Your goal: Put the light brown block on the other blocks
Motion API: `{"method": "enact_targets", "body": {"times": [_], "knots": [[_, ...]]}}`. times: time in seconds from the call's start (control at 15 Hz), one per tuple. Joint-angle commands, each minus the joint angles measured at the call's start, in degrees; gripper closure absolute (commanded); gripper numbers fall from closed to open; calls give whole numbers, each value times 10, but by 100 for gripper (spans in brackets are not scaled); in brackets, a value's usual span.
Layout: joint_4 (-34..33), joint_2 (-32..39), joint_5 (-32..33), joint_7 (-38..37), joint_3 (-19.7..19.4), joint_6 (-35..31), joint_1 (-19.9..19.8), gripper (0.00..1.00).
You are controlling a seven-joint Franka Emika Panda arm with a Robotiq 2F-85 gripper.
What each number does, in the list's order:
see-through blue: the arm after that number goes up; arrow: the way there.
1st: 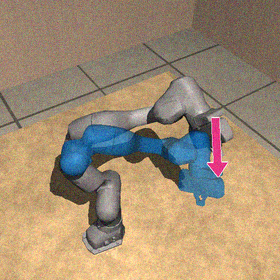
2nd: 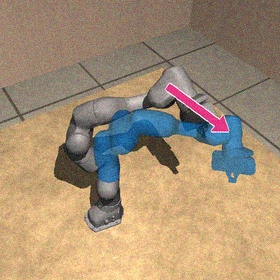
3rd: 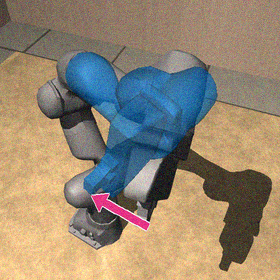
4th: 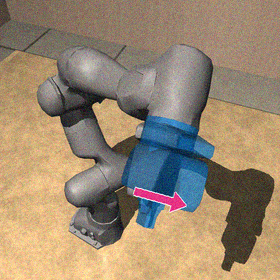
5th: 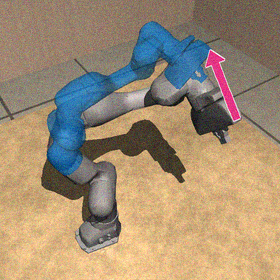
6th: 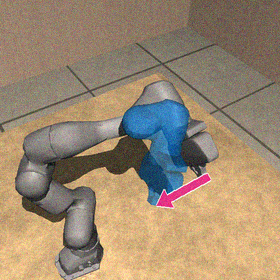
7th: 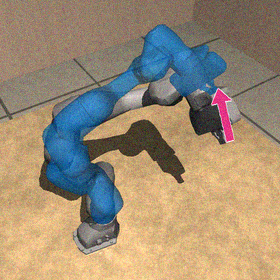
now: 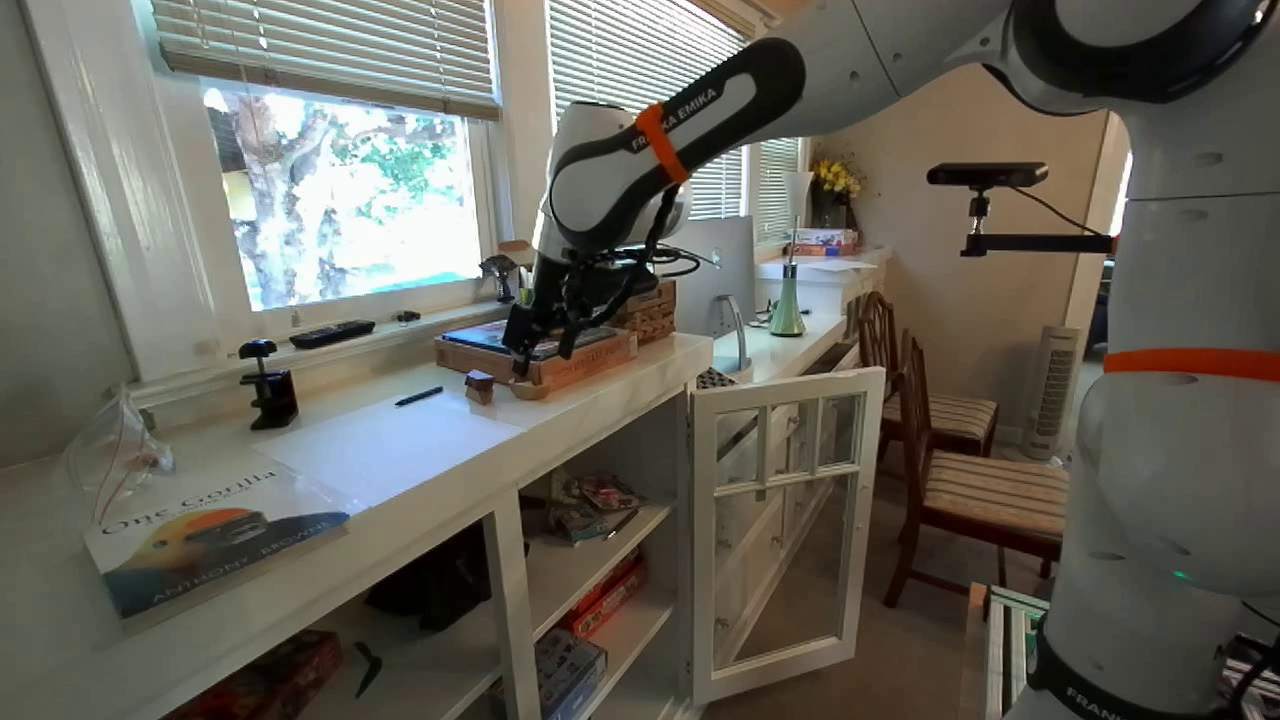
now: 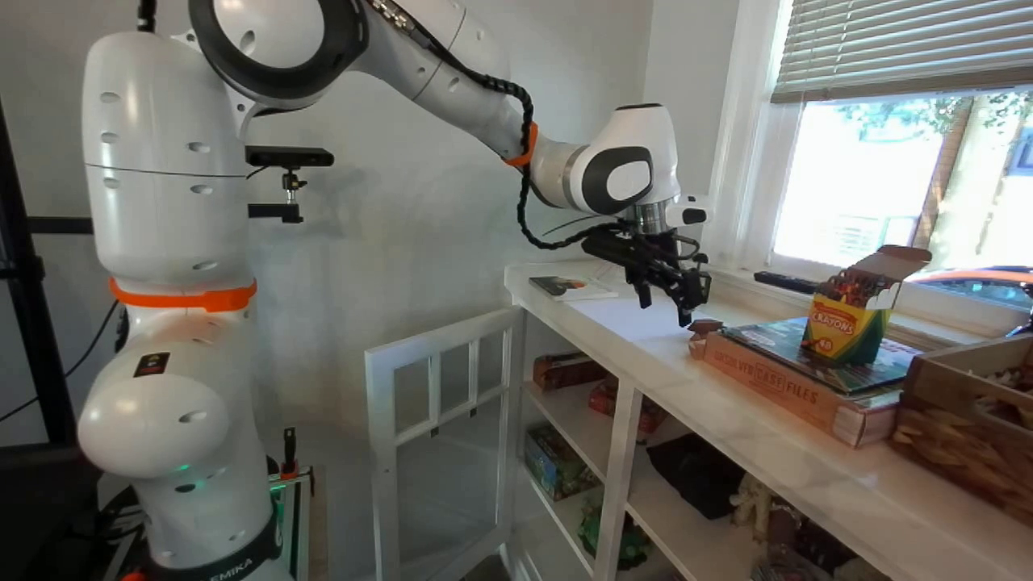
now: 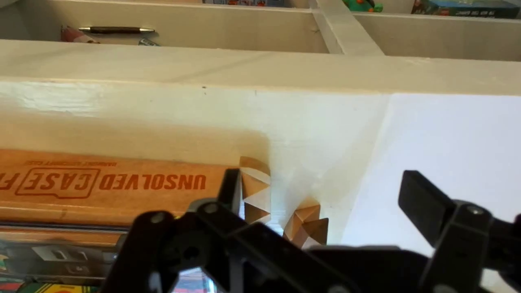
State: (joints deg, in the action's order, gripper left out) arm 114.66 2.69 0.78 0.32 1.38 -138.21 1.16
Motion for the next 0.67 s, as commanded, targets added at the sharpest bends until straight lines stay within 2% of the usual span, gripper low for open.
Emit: {"method": "enact_targets", "body": {"times": [0.0,0.6], "knots": [[-22,28,20,-23,-3,-8,1,0],[-33,74,12,-2,-5,-44,0,0]]}}
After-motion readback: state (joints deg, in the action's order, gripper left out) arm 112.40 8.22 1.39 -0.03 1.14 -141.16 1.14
